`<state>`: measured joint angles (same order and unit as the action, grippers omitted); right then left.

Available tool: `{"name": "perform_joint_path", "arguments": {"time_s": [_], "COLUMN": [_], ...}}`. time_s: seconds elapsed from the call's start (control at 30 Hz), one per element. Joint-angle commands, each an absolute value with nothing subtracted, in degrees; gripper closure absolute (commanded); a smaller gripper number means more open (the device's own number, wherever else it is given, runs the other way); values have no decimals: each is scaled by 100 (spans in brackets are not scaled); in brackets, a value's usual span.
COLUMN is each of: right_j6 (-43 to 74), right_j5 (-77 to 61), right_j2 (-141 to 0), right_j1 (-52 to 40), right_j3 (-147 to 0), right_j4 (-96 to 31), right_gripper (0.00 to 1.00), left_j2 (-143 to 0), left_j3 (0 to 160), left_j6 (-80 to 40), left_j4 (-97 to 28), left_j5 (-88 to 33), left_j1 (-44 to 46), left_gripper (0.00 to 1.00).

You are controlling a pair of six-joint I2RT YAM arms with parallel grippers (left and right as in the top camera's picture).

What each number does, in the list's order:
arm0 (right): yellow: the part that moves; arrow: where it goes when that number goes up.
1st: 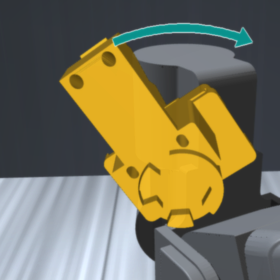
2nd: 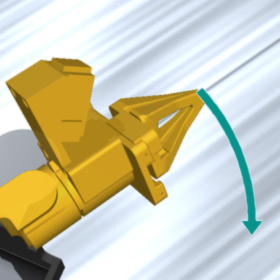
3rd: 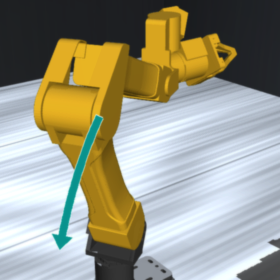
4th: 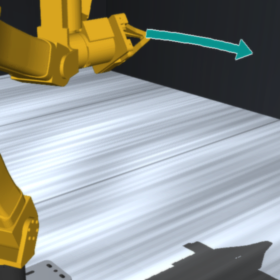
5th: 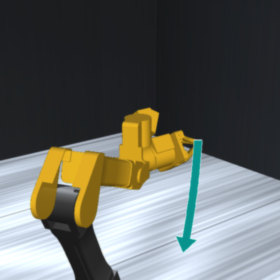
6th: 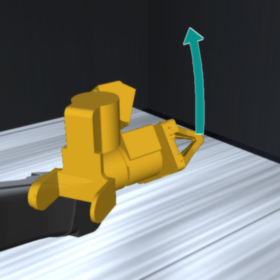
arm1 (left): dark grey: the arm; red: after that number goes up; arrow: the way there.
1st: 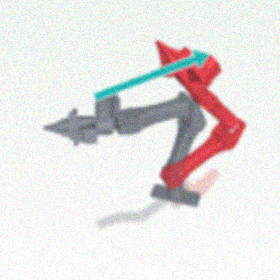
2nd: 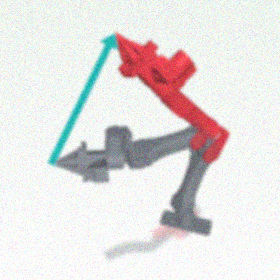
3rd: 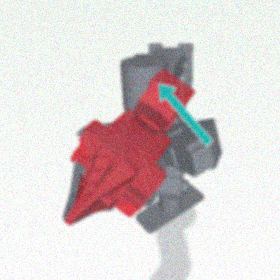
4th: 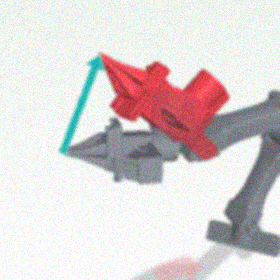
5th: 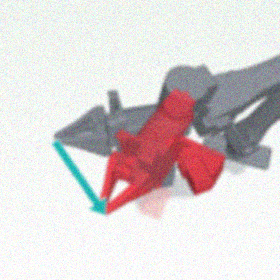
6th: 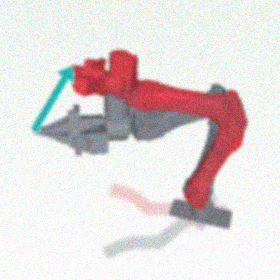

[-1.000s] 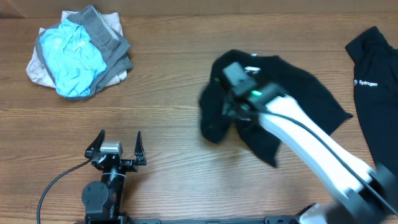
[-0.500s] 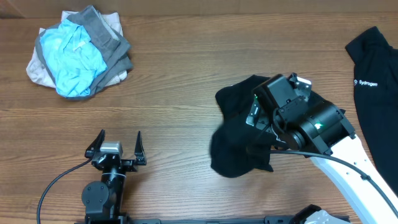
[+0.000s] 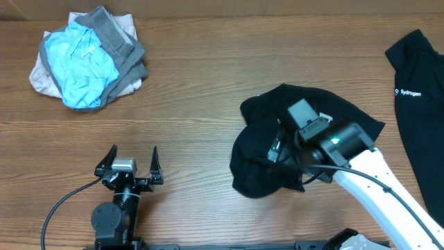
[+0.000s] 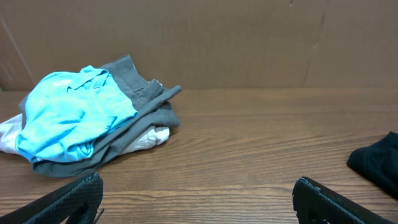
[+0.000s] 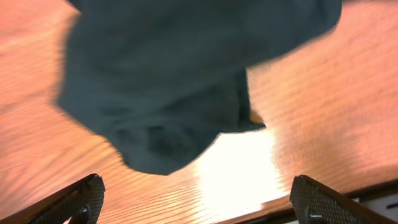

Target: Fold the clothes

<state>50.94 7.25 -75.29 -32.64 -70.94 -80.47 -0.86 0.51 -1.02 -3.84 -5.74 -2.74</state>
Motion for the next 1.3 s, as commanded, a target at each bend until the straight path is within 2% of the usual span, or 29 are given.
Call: {"name": "perform_joint_path", "arguments": {"time_s": [0.0, 0.23, 0.7, 0.97, 1.2, 1.27], "right_j6": [5806, 6372, 6084, 5675, 5682, 5682], "right_j5": [620, 681, 145, -445, -646, -631], "right_j2": [-7555, -7511, -7400, -7400, -7400, -7400], "right_j1": [-3192, -2814, -2008, -1872, -1872, -1872], "right_j3": [-6396, -5527, -4134, -3503, -3041, -3017], "right_j4": [-7815, -7419, -6226, -5258, -4600, -4543], "right_gripper": [0, 0, 1, 8, 26, 29], "left_j2": [-25, -25, -25, -25, -25, -25], "left_j3": [27, 27, 27, 27, 27, 27], "left_j6": [25, 25, 25, 25, 25, 25], "left_j4": [-390, -388, -390, -390, -390, -390], "left_j5": [-554, -554, -554, -554, -554, -554], "left_j1": [-298, -298, -298, -298, -298, -298], "left_gripper": [0, 0, 0, 0, 0, 0]}}
